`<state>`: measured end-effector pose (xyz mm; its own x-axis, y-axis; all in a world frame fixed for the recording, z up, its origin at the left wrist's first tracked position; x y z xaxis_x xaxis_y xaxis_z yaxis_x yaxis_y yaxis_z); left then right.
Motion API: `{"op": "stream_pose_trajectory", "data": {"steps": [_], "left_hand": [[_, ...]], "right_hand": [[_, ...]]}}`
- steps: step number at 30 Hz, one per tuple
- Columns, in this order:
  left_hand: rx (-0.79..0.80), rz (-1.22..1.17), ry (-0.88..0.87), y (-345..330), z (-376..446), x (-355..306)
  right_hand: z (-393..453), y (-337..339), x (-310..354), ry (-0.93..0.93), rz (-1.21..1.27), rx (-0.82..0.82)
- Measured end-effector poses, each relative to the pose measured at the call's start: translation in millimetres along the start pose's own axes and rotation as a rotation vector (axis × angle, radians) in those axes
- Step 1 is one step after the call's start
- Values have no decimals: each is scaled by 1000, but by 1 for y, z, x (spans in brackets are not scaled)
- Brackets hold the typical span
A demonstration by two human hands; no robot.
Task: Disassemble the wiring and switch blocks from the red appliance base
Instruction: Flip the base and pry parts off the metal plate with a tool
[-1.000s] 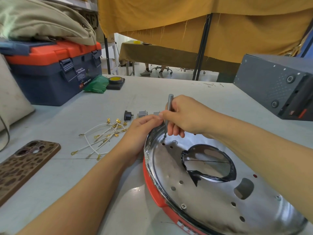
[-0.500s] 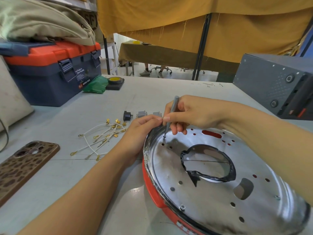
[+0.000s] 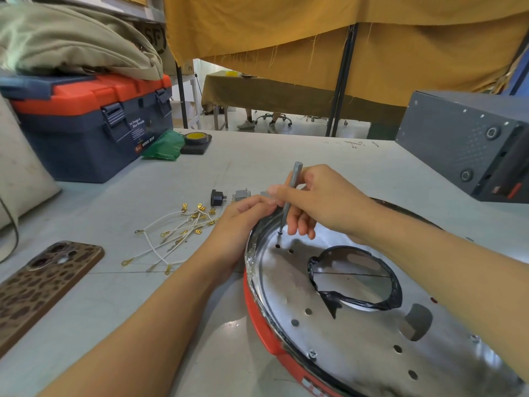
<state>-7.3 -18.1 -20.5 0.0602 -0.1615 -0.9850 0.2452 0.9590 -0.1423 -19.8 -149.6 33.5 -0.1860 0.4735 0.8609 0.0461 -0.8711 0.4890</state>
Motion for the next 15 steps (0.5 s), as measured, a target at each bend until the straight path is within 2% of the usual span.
{"op": "stream_pose_trajectory", "data": {"steps": [2, 5, 7, 15], "left_hand": [[2, 11, -4, 0, 0, 0], [10, 30, -9, 0, -1, 0], [17, 16, -1, 0, -1, 0], [-9, 42, -10, 0, 0, 0]], "right_hand": [[0, -1, 0, 38, -85, -53], [0, 2, 5, 148, -429, -153], [0, 5, 8, 178, -550, -191], [5, 6, 8, 78, -462, -49]]}}
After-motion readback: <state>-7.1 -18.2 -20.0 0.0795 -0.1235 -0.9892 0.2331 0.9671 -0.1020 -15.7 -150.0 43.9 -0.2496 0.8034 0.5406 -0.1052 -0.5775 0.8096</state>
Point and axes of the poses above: each hand's wrist, its own z-axis towards the middle knuckle, its own y-axis out of the back of the hand, x = y × z, the point moved 3 cm from there along z, towards the middle knuckle, and after that the axes turned 7 degrees about -x, right-handed, at the moved point
